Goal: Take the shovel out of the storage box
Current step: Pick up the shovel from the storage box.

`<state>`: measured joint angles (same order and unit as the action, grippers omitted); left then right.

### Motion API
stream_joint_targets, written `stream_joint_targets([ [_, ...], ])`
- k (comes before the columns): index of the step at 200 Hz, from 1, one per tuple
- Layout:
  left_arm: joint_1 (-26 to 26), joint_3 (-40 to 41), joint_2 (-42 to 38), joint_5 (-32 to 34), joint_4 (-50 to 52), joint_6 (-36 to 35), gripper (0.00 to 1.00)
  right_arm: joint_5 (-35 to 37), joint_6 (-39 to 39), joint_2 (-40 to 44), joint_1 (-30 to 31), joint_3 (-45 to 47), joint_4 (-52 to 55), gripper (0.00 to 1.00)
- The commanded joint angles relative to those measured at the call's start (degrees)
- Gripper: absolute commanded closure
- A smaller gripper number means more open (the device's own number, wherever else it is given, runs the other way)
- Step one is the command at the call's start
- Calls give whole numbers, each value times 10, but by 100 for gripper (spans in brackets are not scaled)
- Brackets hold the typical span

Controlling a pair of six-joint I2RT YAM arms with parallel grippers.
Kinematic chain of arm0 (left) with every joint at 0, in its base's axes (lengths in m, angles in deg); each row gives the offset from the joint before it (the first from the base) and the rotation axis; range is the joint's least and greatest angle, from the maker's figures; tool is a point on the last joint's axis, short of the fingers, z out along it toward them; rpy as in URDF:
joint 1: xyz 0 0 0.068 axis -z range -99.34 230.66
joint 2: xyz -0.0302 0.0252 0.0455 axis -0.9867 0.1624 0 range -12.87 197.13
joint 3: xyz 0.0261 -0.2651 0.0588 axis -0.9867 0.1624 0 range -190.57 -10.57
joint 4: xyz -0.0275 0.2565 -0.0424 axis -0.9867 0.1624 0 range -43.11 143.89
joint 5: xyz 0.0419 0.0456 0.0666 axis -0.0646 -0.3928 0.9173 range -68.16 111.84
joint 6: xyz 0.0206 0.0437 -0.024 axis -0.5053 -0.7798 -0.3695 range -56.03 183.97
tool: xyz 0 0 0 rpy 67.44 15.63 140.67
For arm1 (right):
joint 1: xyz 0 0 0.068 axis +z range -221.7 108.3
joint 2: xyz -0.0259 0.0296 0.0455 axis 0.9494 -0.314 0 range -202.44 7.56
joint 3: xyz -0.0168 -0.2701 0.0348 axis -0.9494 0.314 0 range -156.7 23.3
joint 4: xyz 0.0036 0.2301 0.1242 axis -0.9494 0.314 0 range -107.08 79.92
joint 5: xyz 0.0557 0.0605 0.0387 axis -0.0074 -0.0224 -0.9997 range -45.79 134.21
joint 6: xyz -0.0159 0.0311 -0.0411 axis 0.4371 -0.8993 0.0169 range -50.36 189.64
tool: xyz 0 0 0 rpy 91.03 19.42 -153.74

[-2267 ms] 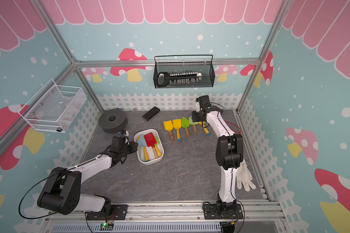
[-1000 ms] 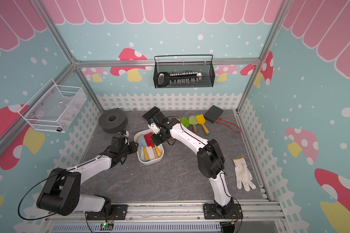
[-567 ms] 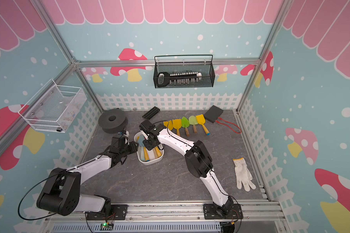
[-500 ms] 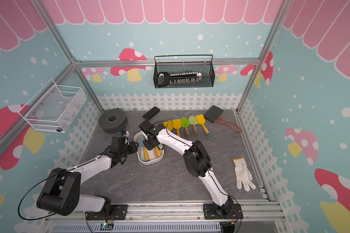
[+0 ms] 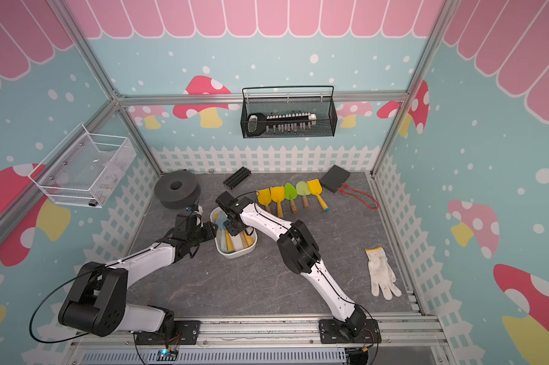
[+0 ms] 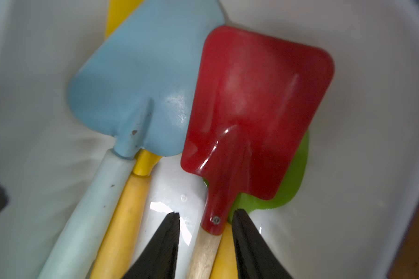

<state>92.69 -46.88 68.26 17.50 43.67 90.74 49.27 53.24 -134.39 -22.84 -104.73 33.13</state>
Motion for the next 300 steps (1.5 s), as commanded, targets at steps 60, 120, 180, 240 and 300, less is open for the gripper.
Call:
stream_joint_targets([
  [60,1,-3,5,-1,3,-7,62,-13,-12,-46,1,-23,26,62],
  [120,1,-3,13,2,-1,-6,62,-16,-23,-66,0,-25,36,58],
  [180,0,-5,19,3,1,-7,61,-10,-21,-67,0,-53,36,82],
  [240,1,-6,19,1,2,-8,61,-9,-20,-40,-1,-84,26,93],
  [300,0,-2,14,6,-2,-7,61,-15,-27,-16,-1,-85,21,93],
])
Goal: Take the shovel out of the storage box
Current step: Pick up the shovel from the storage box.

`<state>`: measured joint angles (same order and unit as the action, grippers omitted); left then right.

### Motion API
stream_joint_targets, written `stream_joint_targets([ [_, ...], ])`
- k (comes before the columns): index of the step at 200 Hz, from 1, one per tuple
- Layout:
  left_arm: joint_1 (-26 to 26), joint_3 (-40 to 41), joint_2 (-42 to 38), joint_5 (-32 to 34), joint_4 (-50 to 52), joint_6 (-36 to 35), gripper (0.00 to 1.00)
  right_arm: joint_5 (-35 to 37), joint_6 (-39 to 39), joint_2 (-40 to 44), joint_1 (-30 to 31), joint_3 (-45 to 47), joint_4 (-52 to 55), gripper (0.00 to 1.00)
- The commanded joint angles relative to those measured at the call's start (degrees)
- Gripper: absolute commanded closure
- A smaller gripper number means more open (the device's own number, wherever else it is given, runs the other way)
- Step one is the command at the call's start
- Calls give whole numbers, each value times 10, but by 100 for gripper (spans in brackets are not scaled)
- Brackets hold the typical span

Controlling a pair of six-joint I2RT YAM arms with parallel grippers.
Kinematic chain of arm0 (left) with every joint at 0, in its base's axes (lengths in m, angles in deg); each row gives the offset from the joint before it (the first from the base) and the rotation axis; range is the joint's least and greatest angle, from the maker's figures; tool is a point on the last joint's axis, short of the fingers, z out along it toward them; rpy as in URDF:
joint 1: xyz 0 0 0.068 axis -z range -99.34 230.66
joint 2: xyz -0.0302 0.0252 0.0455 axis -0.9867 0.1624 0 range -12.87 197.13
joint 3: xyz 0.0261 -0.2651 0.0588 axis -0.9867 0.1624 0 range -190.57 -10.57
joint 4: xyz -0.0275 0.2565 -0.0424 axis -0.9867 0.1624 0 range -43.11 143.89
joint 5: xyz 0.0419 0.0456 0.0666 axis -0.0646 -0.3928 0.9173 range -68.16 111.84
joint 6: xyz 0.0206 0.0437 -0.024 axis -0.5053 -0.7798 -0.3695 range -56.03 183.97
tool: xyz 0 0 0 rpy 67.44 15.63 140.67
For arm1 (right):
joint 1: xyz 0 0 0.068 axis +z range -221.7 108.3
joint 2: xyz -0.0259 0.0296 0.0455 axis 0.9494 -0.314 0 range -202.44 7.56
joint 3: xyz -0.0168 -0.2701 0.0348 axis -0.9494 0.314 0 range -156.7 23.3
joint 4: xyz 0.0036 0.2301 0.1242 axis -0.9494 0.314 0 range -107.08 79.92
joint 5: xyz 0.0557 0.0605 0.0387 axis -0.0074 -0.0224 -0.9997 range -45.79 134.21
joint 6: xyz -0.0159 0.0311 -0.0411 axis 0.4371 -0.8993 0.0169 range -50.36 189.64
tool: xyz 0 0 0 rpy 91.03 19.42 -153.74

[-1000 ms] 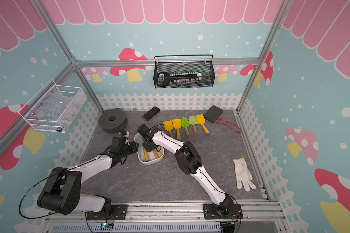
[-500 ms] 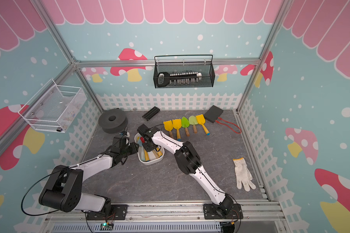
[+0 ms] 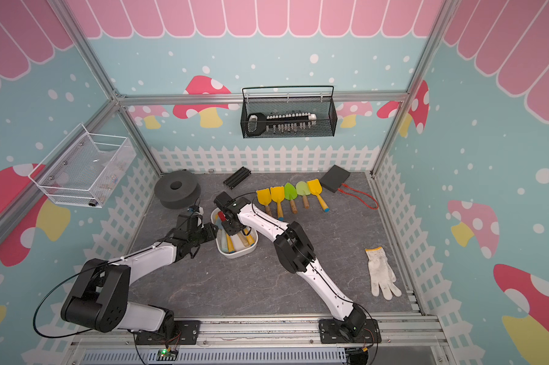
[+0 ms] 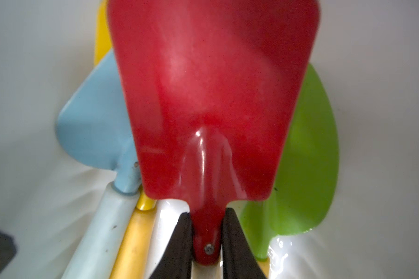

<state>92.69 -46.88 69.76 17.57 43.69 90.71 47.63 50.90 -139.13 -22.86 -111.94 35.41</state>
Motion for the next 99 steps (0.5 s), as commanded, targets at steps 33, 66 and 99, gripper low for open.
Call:
stream_joint_targets([
  [33,1,-1,-4,7,-3,-7,61,1,-4,43,-1,-11,-3,93],
  [66,0,-1,-3,7,-1,-8,61,2,-1,59,-2,-9,-4,93],
  [99,0,-3,0,7,0,-9,61,7,5,81,-2,2,-4,92],
])
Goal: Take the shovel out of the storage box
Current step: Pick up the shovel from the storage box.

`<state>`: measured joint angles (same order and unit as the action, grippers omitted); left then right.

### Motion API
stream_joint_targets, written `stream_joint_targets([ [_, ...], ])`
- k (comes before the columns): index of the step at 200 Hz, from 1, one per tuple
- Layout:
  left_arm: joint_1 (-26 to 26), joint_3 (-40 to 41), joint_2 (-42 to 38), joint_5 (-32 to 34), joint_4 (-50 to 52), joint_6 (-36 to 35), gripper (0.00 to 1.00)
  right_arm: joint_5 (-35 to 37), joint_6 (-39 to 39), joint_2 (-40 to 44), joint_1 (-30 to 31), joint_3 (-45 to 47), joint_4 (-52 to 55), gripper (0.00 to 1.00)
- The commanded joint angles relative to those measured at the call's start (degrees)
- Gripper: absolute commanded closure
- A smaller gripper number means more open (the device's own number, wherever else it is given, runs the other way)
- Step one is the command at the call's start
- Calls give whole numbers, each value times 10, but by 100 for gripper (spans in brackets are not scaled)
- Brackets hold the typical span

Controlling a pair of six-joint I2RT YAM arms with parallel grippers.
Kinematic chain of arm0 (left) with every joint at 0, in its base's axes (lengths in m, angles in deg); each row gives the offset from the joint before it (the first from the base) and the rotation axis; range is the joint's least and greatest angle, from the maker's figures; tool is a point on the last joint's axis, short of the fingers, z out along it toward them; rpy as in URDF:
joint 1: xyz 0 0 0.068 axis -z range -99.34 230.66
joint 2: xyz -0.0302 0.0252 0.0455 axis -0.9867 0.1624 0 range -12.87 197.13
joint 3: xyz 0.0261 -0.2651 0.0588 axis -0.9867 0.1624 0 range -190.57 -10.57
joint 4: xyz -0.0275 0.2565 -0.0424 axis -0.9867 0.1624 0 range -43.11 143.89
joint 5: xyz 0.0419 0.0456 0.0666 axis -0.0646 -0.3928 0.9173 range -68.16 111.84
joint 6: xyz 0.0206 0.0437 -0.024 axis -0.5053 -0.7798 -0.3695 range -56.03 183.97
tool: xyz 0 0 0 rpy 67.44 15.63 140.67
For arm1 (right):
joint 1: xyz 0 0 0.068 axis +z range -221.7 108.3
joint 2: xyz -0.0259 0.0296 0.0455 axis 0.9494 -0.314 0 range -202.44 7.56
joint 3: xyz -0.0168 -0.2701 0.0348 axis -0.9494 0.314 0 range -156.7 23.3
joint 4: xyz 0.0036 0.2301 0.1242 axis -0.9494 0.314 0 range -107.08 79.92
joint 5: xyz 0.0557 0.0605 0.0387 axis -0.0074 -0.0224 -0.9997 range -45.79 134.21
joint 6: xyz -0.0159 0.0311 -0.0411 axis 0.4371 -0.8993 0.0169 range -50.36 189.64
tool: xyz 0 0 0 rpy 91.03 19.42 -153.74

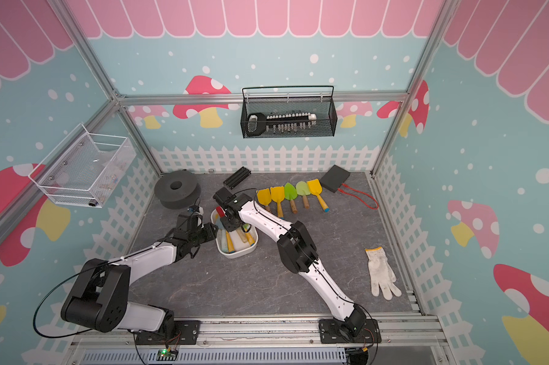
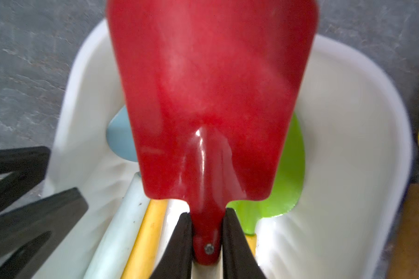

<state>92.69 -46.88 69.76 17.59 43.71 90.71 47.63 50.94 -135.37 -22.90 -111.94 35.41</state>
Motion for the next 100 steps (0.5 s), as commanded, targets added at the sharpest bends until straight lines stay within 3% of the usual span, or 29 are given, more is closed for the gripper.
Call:
stream_joint_targets([
  [1,0,-3,0,7,-1,-9,61,7,4,44,-2,2,-4,92],
  [100,1,-5,-4,3,5,-10,61,-25,29,148,-23,115,-17,91],
])
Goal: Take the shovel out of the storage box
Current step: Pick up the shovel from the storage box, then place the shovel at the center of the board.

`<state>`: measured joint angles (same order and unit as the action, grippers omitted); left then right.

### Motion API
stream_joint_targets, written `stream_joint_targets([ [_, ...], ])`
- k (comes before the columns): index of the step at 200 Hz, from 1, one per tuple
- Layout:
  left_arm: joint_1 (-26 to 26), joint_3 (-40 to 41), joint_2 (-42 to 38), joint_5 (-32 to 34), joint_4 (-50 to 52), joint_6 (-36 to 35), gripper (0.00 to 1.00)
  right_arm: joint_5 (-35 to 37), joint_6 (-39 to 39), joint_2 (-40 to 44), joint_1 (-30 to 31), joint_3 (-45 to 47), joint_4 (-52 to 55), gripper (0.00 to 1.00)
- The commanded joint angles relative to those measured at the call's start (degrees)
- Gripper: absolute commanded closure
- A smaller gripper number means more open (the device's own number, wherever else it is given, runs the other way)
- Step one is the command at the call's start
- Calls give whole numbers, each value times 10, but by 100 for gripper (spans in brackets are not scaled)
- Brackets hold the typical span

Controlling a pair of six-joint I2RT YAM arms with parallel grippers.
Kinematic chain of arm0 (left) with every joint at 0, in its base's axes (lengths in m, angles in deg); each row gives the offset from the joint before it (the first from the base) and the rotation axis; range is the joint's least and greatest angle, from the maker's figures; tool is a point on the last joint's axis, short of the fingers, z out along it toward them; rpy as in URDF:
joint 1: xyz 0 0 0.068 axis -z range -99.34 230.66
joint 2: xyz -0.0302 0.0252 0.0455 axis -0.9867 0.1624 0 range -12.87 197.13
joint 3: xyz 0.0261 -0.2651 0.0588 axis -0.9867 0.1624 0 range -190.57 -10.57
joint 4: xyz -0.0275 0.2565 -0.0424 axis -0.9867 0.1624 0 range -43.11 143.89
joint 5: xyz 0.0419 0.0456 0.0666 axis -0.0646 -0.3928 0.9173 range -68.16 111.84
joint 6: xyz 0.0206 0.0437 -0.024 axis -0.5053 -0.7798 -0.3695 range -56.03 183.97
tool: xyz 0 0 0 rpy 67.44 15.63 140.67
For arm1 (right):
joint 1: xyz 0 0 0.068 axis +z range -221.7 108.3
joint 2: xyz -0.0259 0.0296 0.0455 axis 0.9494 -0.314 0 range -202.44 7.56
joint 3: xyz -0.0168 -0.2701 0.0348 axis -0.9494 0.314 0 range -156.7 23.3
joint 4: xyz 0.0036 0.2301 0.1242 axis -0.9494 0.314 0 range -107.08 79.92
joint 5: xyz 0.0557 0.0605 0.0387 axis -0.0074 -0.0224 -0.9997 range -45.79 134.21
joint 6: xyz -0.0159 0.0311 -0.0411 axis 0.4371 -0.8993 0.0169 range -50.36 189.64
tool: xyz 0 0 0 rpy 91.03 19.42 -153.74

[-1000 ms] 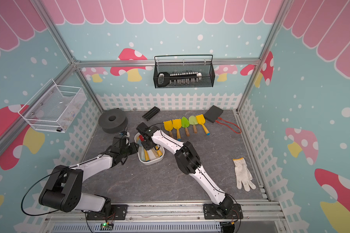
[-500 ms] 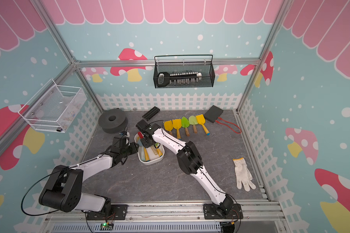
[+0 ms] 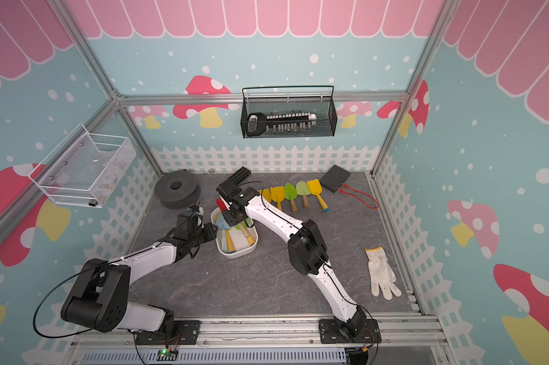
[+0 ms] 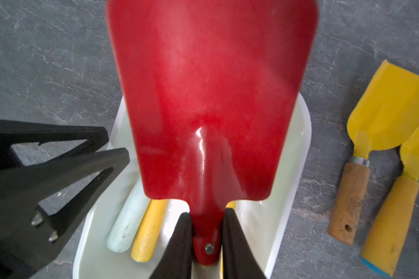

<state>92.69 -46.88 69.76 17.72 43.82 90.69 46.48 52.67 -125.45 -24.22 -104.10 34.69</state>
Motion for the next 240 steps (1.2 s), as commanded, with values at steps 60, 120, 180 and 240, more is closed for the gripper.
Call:
stream_joint_targets([
  [60,0,-3,-3,-2,-2,-5,61,-62,-7,154,-43,188,-52,89],
  [120,1,0,-10,0,-2,-4,61,-125,-43,232,-90,348,-103,89],
  [180,1,1,-11,-4,-3,-2,62,-120,-98,285,-109,485,-146,89],
  [240,1,6,-7,-6,-16,4,61,-144,-186,303,-117,585,-231,90],
])
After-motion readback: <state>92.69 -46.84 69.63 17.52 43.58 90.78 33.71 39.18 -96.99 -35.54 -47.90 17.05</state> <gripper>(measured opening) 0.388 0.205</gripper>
